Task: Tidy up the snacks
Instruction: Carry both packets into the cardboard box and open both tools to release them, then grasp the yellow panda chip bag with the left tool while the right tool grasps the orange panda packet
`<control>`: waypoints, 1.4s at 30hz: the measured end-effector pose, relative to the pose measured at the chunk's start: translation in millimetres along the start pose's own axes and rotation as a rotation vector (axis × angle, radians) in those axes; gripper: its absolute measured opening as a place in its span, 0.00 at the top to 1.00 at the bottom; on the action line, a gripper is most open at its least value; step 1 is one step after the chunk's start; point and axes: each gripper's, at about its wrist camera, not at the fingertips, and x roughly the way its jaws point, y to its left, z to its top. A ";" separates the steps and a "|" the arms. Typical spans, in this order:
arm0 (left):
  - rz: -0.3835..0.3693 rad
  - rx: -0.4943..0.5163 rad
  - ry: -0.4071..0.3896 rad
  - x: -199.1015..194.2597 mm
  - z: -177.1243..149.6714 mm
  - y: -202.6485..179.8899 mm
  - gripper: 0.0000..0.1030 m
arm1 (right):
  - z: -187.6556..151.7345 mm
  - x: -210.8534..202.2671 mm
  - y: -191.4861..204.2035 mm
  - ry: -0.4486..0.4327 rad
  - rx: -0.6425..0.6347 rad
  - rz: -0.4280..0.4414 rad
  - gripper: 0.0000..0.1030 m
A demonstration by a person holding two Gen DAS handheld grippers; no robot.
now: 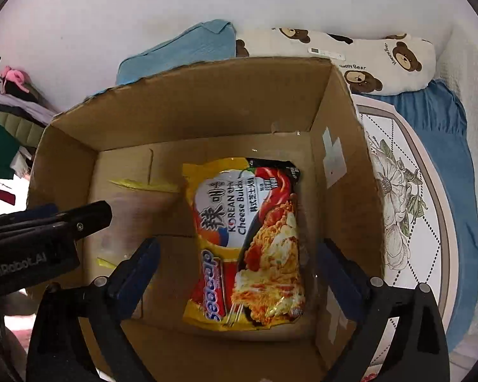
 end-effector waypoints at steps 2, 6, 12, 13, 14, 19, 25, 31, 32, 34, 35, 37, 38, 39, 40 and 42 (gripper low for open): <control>0.008 -0.004 0.004 -2.3 -4.7 3.5 0.13 | -1.2 -1.8 1.5 0.006 -0.006 -0.012 0.03; 0.014 -0.019 -0.005 -11.5 -17.8 12.4 0.13 | -9.0 -9.7 7.2 0.018 -0.030 -0.046 0.03; 0.038 -0.016 -0.045 -25.4 -43.7 20.6 0.13 | -28.7 -28.5 12.7 0.015 -0.042 -0.068 0.03; 0.044 -0.015 -0.055 -28.5 -49.5 22.1 0.13 | -32.2 -31.3 12.8 0.014 -0.042 -0.068 0.03; 0.050 -0.012 -0.068 -32.7 -56.4 23.3 0.13 | -37.5 -35.7 13.2 0.011 -0.042 -0.068 0.03; 0.049 -0.014 -0.141 -55.4 -86.2 30.9 0.13 | -60.2 -60.6 17.6 -0.028 -0.062 -0.071 0.03; 0.050 -0.001 -0.262 -95.0 -125.1 36.4 0.13 | -92.8 -105.6 27.9 -0.117 -0.089 -0.073 0.03; 0.027 0.009 -0.367 -137.0 -159.5 39.6 0.13 | -121.0 -153.8 34.7 -0.202 -0.091 -0.047 0.03; 0.021 0.010 -0.377 -141.9 -164.4 40.5 0.13 | -126.8 -161.2 36.0 -0.213 -0.091 -0.041 0.03; 0.020 0.013 -0.399 -150.7 -175.2 42.9 0.13 | -137.9 -173.8 37.8 -0.229 -0.087 -0.023 0.03; 0.019 0.013 -0.409 -154.8 -182.1 45.2 0.13 | -144.2 -179.3 39.0 -0.235 -0.086 -0.015 0.03; 0.015 0.010 -0.419 -159.1 -194.2 50.0 0.13 | -155.1 -187.0 39.2 -0.243 -0.079 -0.001 0.03; 0.016 0.008 -0.418 -159.8 -201.9 53.2 0.13 | -161.1 -190.6 39.2 -0.243 -0.077 0.007 0.03; 0.012 0.004 -0.414 -159.3 -208.6 56.9 0.13 | -168.5 -192.9 39.2 -0.242 -0.072 0.014 0.03; 0.011 0.001 -0.412 -158.3 -213.8 59.6 0.13 | -174.8 -193.9 38.3 -0.237 -0.068 0.020 0.03; 0.026 0.000 -0.393 -150.9 -228.8 67.0 0.13 | -190.1 -191.9 35.0 -0.218 -0.058 0.032 0.03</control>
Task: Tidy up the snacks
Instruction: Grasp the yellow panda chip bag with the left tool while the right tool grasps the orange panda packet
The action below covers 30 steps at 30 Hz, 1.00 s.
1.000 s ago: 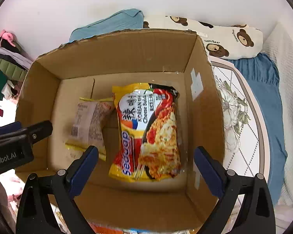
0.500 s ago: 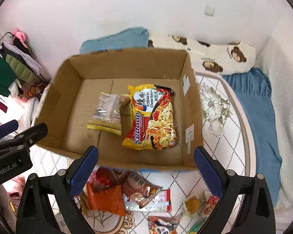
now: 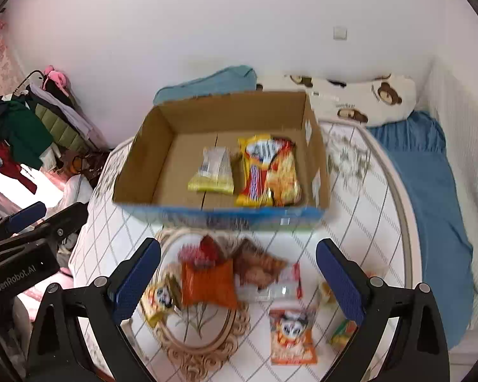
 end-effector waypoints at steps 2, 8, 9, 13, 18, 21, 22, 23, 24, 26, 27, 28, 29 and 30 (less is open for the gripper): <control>0.015 0.001 0.019 5.9 -14.7 6.7 0.13 | -15.4 2.7 -5.3 0.024 0.022 0.008 0.03; 0.046 0.147 0.199 63.0 -69.6 6.1 0.13 | -67.5 37.0 -38.7 0.159 0.106 -0.003 0.03; 0.062 0.200 0.226 74.6 -78.9 0.2 0.13 | -77.4 46.4 -47.0 0.192 0.123 -0.007 0.03; 0.125 0.435 0.339 120.7 -115.4 -25.7 0.13 | -109.9 78.2 -69.1 0.298 0.153 -0.032 0.03; 0.174 0.623 0.382 153.8 -138.6 -52.0 0.13 | -135.9 114.0 -82.4 0.385 0.159 -0.064 0.03; 0.175 0.665 0.390 166.8 -140.2 -62.9 0.23 | -145.4 130.9 -84.0 0.410 0.148 -0.079 0.03; 0.160 0.643 0.408 171.8 -138.8 -63.5 0.43 | -148.0 136.2 -83.0 0.415 0.137 -0.087 0.03; 0.134 0.601 0.438 177.0 -136.6 -61.8 0.57 | -150.5 141.1 -81.4 0.419 0.120 -0.099 0.03; 0.111 0.549 0.461 181.3 -133.9 -58.1 0.59 | -152.4 144.7 -80.1 0.423 0.104 -0.116 0.07; 0.083 0.443 0.481 185.7 -127.8 -48.6 0.59 | -158.9 154.6 -77.1 0.436 0.072 -0.145 0.27; 0.070 0.390 0.489 185.8 -125.0 -43.7 0.59 | -163.1 159.6 -76.0 0.450 0.063 -0.157 0.33; 0.050 0.321 0.499 185.1 -121.8 -36.6 0.59 | -166.5 162.4 -75.7 0.456 0.063 -0.155 0.33; 0.022 0.226 0.516 183.9 -119.0 -26.3 0.59 | -170.2 163.5 -75.3 0.455 0.067 -0.153 0.33; 0.005 0.173 0.529 183.8 -118.2 -18.9 0.59 | -174.6 163.2 -73.5 0.458 0.066 -0.146 0.33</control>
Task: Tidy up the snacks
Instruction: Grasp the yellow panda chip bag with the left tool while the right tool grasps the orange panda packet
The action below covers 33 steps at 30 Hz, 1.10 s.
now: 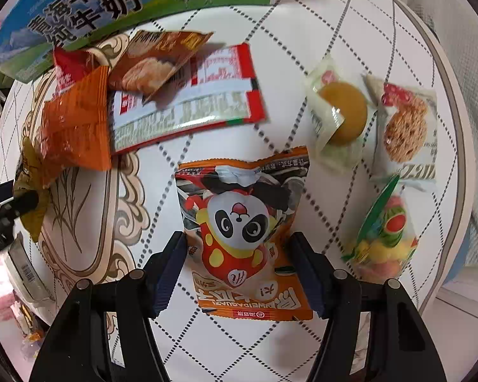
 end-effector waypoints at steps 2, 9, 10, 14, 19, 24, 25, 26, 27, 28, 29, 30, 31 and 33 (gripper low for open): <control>-0.100 -0.137 0.037 1.0 -5.4 18.7 0.59 | -9.8 2.2 3.7 0.033 0.001 0.049 0.34; -0.149 -0.170 0.082 23.2 -18.8 25.5 0.54 | -37.8 11.6 23.1 0.095 -0.026 0.123 0.34; -0.144 -0.162 0.079 25.3 -19.1 24.6 0.54 | -39.3 12.9 24.3 0.089 -0.021 0.118 0.32; -0.094 -0.117 0.060 17.4 -20.9 16.5 0.54 | -44.6 15.8 33.8 0.072 -0.033 0.097 0.30; -0.034 -0.009 -0.055 -24.7 -31.6 -7.9 0.50 | -46.2 19.2 49.7 0.064 -0.042 0.095 0.28; 0.025 0.060 -0.075 -37.8 -19.8 -19.4 0.50 | -39.4 13.3 35.0 0.066 -0.018 0.120 0.25; 0.028 0.089 -0.066 -34.6 -16.0 -23.1 0.49 | -40.3 12.0 35.4 0.065 -0.020 0.120 0.25; 0.030 0.113 -0.046 -29.0 -11.8 -26.6 0.49 | -40.0 11.1 30.8 0.065 -0.022 0.118 0.25; 0.034 0.122 -0.031 -21.3 -7.6 -27.1 0.49 | -40.6 10.8 29.7 0.066 -0.022 0.116 0.25; 0.041 0.128 -0.020 -16.1 -0.7 -32.3 0.49 | -40.9 10.8 29.3 0.065 -0.023 0.114 0.25; 0.046 0.131 -0.020 -12.0 2.3 -33.1 0.49 | -40.3 11.3 28.1 0.063 -0.028 0.112 0.25; 0.044 0.125 -0.028 -9.7 4.7 -33.3 0.50 | -38.2 13.4 32.8 0.060 -0.030 0.109 0.25; 0.032 0.110 -0.036 -10.8 4.4 -35.8 0.50 | -38.3 12.9 34.2 0.054 -0.031 0.104 0.32; -0.020 0.044 -0.050 -14.4 2.2 -31.0 0.56 | -38.0 14.4 38.8 0.038 -0.031 0.112 0.34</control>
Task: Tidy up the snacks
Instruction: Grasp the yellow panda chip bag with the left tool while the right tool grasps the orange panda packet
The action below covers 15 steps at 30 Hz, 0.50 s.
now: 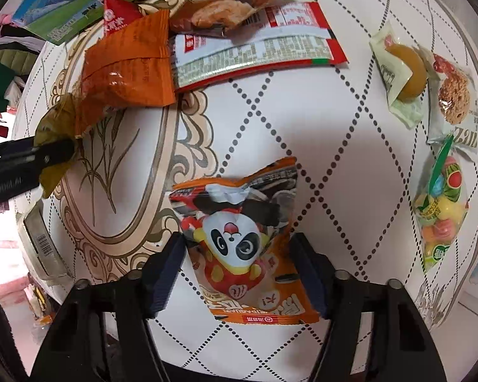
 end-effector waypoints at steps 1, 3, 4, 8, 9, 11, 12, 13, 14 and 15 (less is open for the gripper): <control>-0.013 -0.024 -0.003 -2.1 -0.3 1.9 0.56 | -1.3 -2.4 -0.2 -0.005 0.009 0.020 0.39; -0.031 -0.076 0.006 -3.4 -11.3 10.2 0.56 | -3.2 -7.1 -1.0 -0.014 0.025 0.043 0.41; -0.048 -0.108 0.024 -3.4 -20.7 9.6 0.56 | -3.9 -9.2 -1.5 -0.018 0.038 0.060 0.42; -0.075 -0.149 0.074 10.6 -47.0 3.0 0.56 | -3.5 -11.8 -2.2 -0.026 0.068 0.112 0.42; -0.070 -0.148 0.078 13.1 -46.0 -1.5 0.56 | -1.4 -9.3 -1.6 -0.021 0.065 0.113 0.40; -0.047 -0.147 0.073 19.5 -45.1 -4.2 0.52 | 0.8 -4.3 -1.5 -0.013 0.060 0.110 0.31; -0.045 -0.150 0.075 22.1 -43.7 -5.9 0.51 | 0.7 -0.5 -2.4 -0.005 0.050 0.099 0.28; -0.042 -0.152 0.074 24.9 -40.2 -15.8 0.51 | 1.9 6.2 -6.8 -0.002 0.037 0.088 0.28; -0.037 -0.149 0.069 26.3 -39.2 -19.0 0.50 | 0.7 9.5 -2.2 -0.001 0.017 0.066 0.28; -0.029 -0.147 0.068 27.1 -32.0 -23.4 0.49 | -0.7 12.7 1.2 -0.001 0.001 0.045 0.28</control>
